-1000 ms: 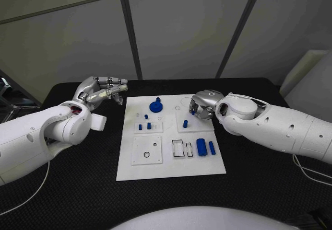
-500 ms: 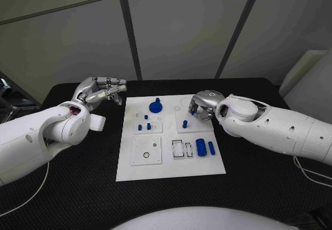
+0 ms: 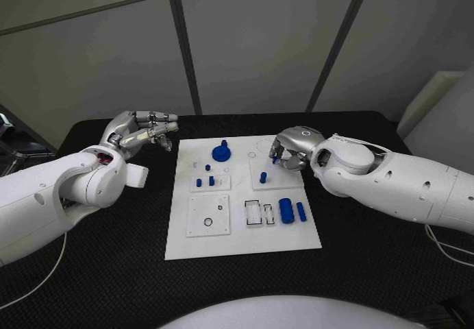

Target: Assemble the parts on the task board

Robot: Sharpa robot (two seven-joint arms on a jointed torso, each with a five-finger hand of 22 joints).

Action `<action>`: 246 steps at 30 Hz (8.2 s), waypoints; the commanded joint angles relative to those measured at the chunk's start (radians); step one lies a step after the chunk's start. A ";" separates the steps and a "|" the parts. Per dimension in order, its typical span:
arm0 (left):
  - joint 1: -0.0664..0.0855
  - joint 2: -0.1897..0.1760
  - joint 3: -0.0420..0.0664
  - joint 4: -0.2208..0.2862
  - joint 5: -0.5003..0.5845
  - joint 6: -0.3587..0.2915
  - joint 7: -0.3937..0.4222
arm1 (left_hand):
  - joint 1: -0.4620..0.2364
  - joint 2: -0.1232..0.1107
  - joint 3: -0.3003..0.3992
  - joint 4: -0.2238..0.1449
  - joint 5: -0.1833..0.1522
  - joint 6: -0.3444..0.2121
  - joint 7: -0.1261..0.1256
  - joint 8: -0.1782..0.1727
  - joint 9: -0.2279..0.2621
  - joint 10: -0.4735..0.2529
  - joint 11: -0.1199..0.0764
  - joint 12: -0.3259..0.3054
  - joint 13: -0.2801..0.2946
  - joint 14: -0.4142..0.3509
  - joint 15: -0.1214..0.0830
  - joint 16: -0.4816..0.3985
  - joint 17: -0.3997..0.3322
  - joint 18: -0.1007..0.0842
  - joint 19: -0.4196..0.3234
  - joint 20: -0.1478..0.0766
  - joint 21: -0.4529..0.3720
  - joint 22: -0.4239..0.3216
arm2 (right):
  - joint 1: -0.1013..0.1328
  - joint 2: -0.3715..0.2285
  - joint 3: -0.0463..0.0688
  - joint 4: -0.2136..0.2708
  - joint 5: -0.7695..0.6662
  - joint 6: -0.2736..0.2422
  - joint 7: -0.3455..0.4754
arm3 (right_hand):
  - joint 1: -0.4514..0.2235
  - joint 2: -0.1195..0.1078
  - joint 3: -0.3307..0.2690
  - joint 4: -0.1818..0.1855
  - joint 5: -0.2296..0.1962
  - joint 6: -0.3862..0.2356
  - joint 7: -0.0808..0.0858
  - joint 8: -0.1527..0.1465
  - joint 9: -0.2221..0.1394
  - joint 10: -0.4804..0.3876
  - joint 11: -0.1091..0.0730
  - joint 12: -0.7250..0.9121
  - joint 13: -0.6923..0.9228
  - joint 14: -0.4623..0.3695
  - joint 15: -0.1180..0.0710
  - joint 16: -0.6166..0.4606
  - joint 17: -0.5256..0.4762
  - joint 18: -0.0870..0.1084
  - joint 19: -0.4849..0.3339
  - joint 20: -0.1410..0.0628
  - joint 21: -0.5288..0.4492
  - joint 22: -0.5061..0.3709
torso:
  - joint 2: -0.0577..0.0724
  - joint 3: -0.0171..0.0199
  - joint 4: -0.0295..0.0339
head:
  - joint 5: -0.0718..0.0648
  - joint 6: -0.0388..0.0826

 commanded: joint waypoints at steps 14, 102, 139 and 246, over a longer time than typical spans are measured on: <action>0.001 0.004 0.001 -0.003 0.004 0.010 0.001 | -0.005 0.009 -0.009 0.001 0.003 -0.010 0.004 -0.002 -0.002 -0.013 0.000 0.007 0.002 -0.008 0.000 -0.003 -0.002 -0.012 -0.005 0.005 -0.006 -0.003 | 0.003 -0.043 0.004 0.214 0.036 -0.093 -0.006 | -0.006 0.001 0.001 0.007 -0.002 0.007 -0.003 0.002 0.005 0.007 -0.001 -0.001 -0.001 0.053 -0.009 0.008 0.010 -0.005 0.001 -0.003 0.008 0.007 | -0.002 -0.0027 0.0022 | 0.018 0.002; 0.002 0.039 0.001 -0.018 0.005 0.021 -0.011 | -0.004 0.012 -0.012 0.002 0.003 -0.013 0.005 -0.001 -0.002 -0.019 0.001 0.012 0.004 -0.009 0.001 -0.002 -0.003 -0.012 -0.005 0.006 -0.009 -0.005 | -0.084 0.188 -0.051 0.135 0.042 0.077 0.007 | -0.009 0.000 -0.005 0.008 0.015 0.004 -0.002 -0.001 0.007 0.008 0.000 -0.006 -0.001 0.054 -0.009 0.015 0.019 -0.006 0.001 -0.003 0.012 0.009 | 0.000 -0.0025 0.0026 | 0.188 -0.078; 0.001 0.033 0.001 -0.020 0.005 0.030 -0.018 | -0.005 0.013 -0.015 0.003 0.003 -0.017 0.007 -0.001 -0.002 -0.026 0.003 0.016 0.005 -0.011 0.003 -0.002 -0.004 -0.012 -0.005 0.006 -0.011 -0.007 | -0.087 0.021 -0.023 0.252 0.069 -0.101 0.002 | -0.038 -0.071 -0.072 0.021 0.047 -0.168 0.032 -0.022 -0.017 -0.205 0.048 0.011 -0.011 0.039 0.032 0.017 0.006 0.006 -0.058 0.036 -0.026 -0.050 | 0.000 -0.0029 0.0004 | 0.166 -0.075; 0.001 0.042 0.001 -0.030 0.005 0.036 -0.030 | 0.003 0.026 -0.016 0.002 0.004 -0.017 0.007 0.004 -0.001 -0.033 0.003 0.033 0.009 -0.014 0.003 0.000 -0.006 -0.011 -0.002 0.007 -0.016 -0.012 | -0.073 -0.045 0.072 0.210 0.030 -0.056 0.007 | 0.093 -0.014 -0.077 0.055 0.044 -0.010 0.003 0.013 0.003 -0.045 0.003 0.076 -0.011 0.051 -0.006 0.042 0.044 -0.006 -0.018 0.000 0.046 0.016 | 0.000 -0.0014 0.0030 | 0.117 -0.066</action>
